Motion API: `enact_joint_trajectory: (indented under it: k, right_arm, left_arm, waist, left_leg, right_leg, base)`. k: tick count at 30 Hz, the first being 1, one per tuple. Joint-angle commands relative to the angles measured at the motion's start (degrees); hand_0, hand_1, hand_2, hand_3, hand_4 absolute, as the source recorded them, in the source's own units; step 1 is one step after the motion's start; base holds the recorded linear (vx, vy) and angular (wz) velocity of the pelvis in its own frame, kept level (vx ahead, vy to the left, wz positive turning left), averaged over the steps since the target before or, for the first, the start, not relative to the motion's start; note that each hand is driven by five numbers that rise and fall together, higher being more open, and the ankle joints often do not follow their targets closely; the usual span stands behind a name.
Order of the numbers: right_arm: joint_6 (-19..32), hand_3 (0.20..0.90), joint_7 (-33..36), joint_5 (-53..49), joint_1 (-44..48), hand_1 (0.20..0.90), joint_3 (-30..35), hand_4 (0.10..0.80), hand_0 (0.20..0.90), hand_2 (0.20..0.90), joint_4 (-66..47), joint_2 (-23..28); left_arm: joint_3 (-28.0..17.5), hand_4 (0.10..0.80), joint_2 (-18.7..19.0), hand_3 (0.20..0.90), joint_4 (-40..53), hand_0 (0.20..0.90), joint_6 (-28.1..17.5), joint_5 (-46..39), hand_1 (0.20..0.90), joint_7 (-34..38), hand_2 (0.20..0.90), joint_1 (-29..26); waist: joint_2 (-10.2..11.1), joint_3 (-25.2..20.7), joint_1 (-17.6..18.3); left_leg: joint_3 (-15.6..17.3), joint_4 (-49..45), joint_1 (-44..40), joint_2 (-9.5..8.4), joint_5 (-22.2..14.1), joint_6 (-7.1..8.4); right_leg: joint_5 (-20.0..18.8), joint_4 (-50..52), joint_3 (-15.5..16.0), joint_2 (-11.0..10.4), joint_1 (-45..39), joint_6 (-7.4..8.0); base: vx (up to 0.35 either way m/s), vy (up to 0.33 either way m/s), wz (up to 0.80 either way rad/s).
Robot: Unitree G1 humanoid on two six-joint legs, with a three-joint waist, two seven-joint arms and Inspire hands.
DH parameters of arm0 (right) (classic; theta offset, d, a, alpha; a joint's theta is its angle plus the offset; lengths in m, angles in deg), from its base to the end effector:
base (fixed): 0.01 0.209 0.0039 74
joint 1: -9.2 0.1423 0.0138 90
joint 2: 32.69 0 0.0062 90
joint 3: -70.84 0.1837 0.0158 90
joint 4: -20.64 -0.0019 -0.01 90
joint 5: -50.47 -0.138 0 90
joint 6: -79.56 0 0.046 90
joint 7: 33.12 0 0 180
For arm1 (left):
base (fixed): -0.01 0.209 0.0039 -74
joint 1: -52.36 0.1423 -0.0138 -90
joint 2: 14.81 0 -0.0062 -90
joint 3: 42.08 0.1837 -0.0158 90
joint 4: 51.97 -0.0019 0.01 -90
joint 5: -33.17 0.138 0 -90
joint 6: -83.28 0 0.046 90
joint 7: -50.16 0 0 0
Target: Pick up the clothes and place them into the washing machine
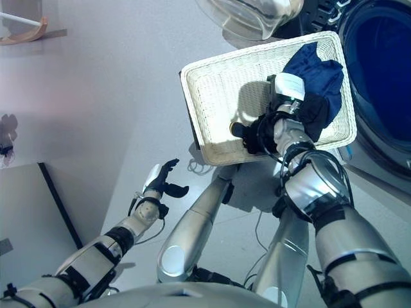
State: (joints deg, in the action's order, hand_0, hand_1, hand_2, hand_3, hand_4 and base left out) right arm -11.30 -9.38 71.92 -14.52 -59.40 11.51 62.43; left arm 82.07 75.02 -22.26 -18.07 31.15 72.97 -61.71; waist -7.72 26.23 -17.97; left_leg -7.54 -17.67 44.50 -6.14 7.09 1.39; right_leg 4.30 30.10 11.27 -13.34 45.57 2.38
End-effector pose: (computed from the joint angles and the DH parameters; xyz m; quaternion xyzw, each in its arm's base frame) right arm 0.3636 -0.1896 0.1305 -0.6369 0.0063 -0.1007 0.7643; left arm 0.2305 0.1663 -0.0446 0.3286 0.1774 -0.0157 0.9275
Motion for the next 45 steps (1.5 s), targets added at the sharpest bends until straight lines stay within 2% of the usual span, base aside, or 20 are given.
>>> enact_joint_trajectory:
  k: [1, 6, 11, 21, 22, 31, 35, 39, 40, 41, 45]
  right_arm:
    - [-3.27, 0.3, -0.31, 1.46, 1.27, 0.3, 0.33, 0.4, 0.3, 0.3, 6.01, 4.23]
    - [-3.64, 0.3, 0.09, 1.46, 1.31, 0.3, 0.95, 0.4, 0.3, 0.3, 6.14, 2.91]
    - [-3.24, 0.3, 1.05, 1.01, 1.25, 0.3, 1.26, 0.4, 0.3, 0.3, 4.71, 1.45]
    - [0.63, 0.3, 4.8, -4.93, 2.23, 0.3, 1.15, 0.4, 0.3, 0.3, -4.69, -2.29]
    - [1.09, 0.3, 5.58, -5.31, 1.91, 0.3, 1.25, 0.4, 0.3, 0.3, -6.19, -2.61]
    - [3.56, 0.3, 7.46, -7.85, -3.05, 0.3, 2.48, 0.4, 0.3, 0.3, -19.86, -4.34]
    - [3.33, 0.3, 7.74, -7.55, -4.35, 0.3, 2.96, 0.4, 0.3, 0.3, -23.66, -4.19]
    - [3.84, 0.3, 8.25, -9.17, -6.29, 0.3, 4.89, 0.4, 0.3, 0.3, -22.27, -4.72]
    - [3.51, 0.319, 7.43, -9.61, -6.04, 0.319, 4.84, 0.413, 0.319, 0.319, -21.35, -5.07]
    - [3.42, 0.9, 7.63, -9.79, -5.93, 0.9, 5.06, 0.8, 0.9, 0.9, -20.73, -5.77]
    - [2.98, 0.9, 6.03, -8.9, -6.78, 0.9, 3.47, 0.8, 0.9, 0.9, -16.15, -7.26]
  left_arm:
    - [0.71, 0.8, -0.16, 0.9, -1.53, 0.9, 0.3, 2.03, 0.9, 1.56, 0.9, 1.76]
    - [1.02, 0.8, -0.56, 0.9, -2.15, 0.9, 0.63, 1.93, 0.9, 1.73, 0.9, 1.87]
    - [1.01, 0.8, -1.06, 0.9, -3.62, 0.9, 0.68, 1.25, 0.9, 2.01, 0.9, 2.47]
    - [0.49, 0.8, -0.27, 0.9, -6.51, 0.9, -0.24, -0.77, 0.9, 2.94, 0.9, 4.14]
    - [0.3, 0.8, -0.4, 0.9, -7.09, 0.9, -0.32, -0.87, 0.9, 3.17, 0.9, 4.21]
    - [-1.21, 0.8, 0.18, 0.9, -8.94, 0.9, -1.4, -1.79, 0.9, 4.63, 0.9, 6.68]
    - [-1.83, 0.8, 0.34, 0.9, -9.56, 0.9, -1.71, -2.25, 0.9, 5.18, 0.9, 7.37]
    - [-2.62, 0.8, 0.48, 0.9, -9.99, 0.9, -1.86, -2.46, 0.9, 5.39, 0.9, 7.95]
    - [-2.75, 0.8, 0.65, 0.9, -10.24, 0.9, -1.7, -2.51, 0.9, 5.27, 0.9, 7.84]
    - [-3.08, 0.8, 0.66, 0.9, -10.47, 0.9, -1.59, -2.58, 0.9, 5.19, 0.9, 7.79]
    - [-3.77, 0.8, 0.68, 0.9, -11.36, 0.9, -1.25, -2.76, 0.9, 4.75, 0.9, 7.87]
  waist:
    - [-5.18, 0.12, 0.45]
    - [-5.17, 0.45, 1.16]
    - [-4.08, 0.78, 2.54]
    - [-0.19, 0.02, 6.09]
    - [-0.19, -0.27, 6.24]
    - [3.15, -1.97, 9.21]
    - [3.95, -2.29, 10.01]
    - [4.4, -2.7, 10.38]
    - [4.56, -2.83, 10.48]
    - [4.77, -2.95, 10.55]
    - [5.13, -3.07, 10.67]
  left_leg:
    - [3.79, 2.53, -0.15, -3.59, -0.88, -0.63]
    - [3.82, 2.85, -1.06, -3.61, -0.87, -0.83]
    - [4.58, 4.06, -3.08, -3.16, -0.7, -1.03]
    - [6.15, 6.08, -7.57, -1.79, -0.69, -1.25]
    - [6.5, 6.99, -7.45, -1.11, 0.91, -1.44]
    - [8.02, 10.31, -12.17, 0.21, 1.47, -1.83]
    - [8.39, 10.43, -13.0, 0.51, 1.35, -2.04]
    - [8.65, 10.53, -13.72, 0.66, 1.14, -2.18]
    - [8.63, 10.66, -13.76, 0.71, 1.18, -2.16]
    - [8.69, 10.67, -13.76, 0.76, 1.19, -2.19]
    - [8.95, 10.59, -13.96, 0.91, 1.09, -2.22]
  right_leg:
    - [4.31, 1.38, -0.84, 2.55, -3.78, -1.02]
    - [4.1, 0.88, -1.12, 2.72, -4.56, -1.05]
    - [2.96, -1.28, -2.24, 3.34, -6.41, -0.72]
    - [0.59, -5.78, -4.03, 4.56, -10.71, 0.13]
    - [-1.38, -7.14, -3.85, 5.22, -10.74, -0.13]
    - [-3.26, -11.5, -5.42, 6.05, -14.89, 1.0]
    - [-3.68, -12.18, -5.78, 6.24, -15.56, 1.18]
    - [-3.99, -12.63, -6.11, 6.37, -16.12, 1.31]
    - [-3.99, -12.79, -6.11, 6.45, -16.2, 1.31]
    - [-4.11, -12.87, -6.12, 6.43, -16.23, 1.33]
    - [-4.31, -12.9, -6.22, 6.54, -16.31, 1.29]
  base:
    - [0.0, 0.0, 0.0]
    - [0.0, 0.0, 0.0]
    - [-0.007, 0.015, -0.05]
    - [-0.013, 0.031, -0.17]
    - [-0.059, 0.039, -0.2]
    - [0.017, 0.033, -0.19]
    - [0.014, 0.02, -0.13]
    - [0.003, 0.01, -0.04]
    - [0.0, 0.0, 0.0]
    - [0.0, 0.0, 0.0]
    - [0.0, 0.003, -0.03]
